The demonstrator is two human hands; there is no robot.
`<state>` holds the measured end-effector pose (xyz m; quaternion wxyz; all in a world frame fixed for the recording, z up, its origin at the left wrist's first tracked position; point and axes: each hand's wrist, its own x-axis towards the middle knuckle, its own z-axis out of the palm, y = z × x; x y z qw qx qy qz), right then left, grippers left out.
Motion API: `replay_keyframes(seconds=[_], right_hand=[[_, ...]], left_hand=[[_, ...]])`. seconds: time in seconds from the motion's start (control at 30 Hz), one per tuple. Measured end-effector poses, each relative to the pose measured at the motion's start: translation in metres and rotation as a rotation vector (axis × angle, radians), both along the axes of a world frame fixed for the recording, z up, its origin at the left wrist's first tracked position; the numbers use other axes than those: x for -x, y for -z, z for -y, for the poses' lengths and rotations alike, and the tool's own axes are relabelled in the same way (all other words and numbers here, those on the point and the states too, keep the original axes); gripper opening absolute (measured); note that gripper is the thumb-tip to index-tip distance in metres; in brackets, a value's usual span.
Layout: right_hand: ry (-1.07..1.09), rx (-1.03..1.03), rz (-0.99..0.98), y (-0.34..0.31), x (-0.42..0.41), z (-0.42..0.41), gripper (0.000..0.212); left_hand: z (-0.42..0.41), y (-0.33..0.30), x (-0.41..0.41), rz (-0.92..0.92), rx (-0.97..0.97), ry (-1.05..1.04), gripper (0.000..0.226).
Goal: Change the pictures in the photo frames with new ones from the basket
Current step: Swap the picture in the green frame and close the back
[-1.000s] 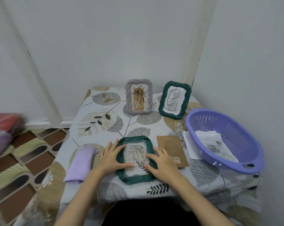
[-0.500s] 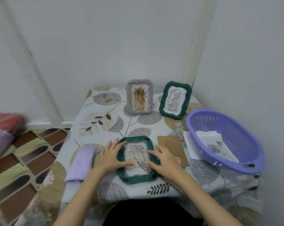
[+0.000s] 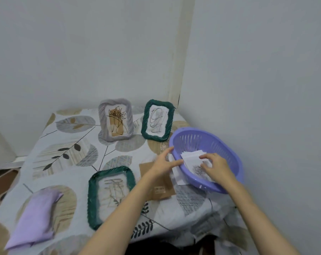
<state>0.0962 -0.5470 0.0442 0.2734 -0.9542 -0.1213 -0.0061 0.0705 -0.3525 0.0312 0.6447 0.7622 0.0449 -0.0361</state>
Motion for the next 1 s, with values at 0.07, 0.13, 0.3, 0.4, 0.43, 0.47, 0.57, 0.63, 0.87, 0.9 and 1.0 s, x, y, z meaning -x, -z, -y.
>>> replay_keyframes(seconds=[0.07,0.13,0.3,0.4,0.43,0.47,0.57,0.63,0.87,0.9,1.0], right_hand=[[0.004,0.031,-0.074,0.003,-0.004,0.008,0.033],[0.010,0.062,-0.142,0.006,-0.010,0.013,0.042],[0.113,0.123,-0.217,0.012,-0.027,0.013,0.069],[0.171,0.163,-0.224,0.012,-0.033,0.005,0.078],[0.189,0.170,-0.224,0.012,-0.034,0.003,0.079],[0.211,0.166,-0.217,0.011,-0.034,0.002,0.078],[0.284,0.103,-0.117,0.012,-0.038,0.002,0.052],[0.330,0.065,-0.048,0.012,-0.040,0.005,0.037],[0.374,0.094,-0.011,0.012,-0.040,0.014,0.029],[0.376,0.064,-0.005,0.012,-0.039,0.015,0.028],[0.352,-0.041,0.028,0.009,-0.040,0.016,0.025]], left_hand=[[0.006,0.003,-0.007,-0.010,0.034,-0.017,0.074],[0.006,0.006,-0.007,-0.009,0.096,-0.039,0.077],[0.004,0.015,0.002,0.090,0.146,-0.050,0.076],[0.006,0.013,0.008,0.139,0.103,-0.049,0.077],[0.007,0.012,0.009,0.147,0.093,-0.051,0.077],[0.007,0.012,0.009,0.154,0.090,-0.048,0.077],[0.007,0.012,0.008,0.155,0.083,-0.031,0.078],[0.006,0.012,0.007,0.155,0.085,-0.025,0.079],[0.003,0.011,0.002,0.116,0.125,-0.020,0.079],[0.003,0.011,0.001,0.106,0.132,-0.018,0.079],[0.002,0.010,-0.003,0.079,0.126,-0.007,0.079]])
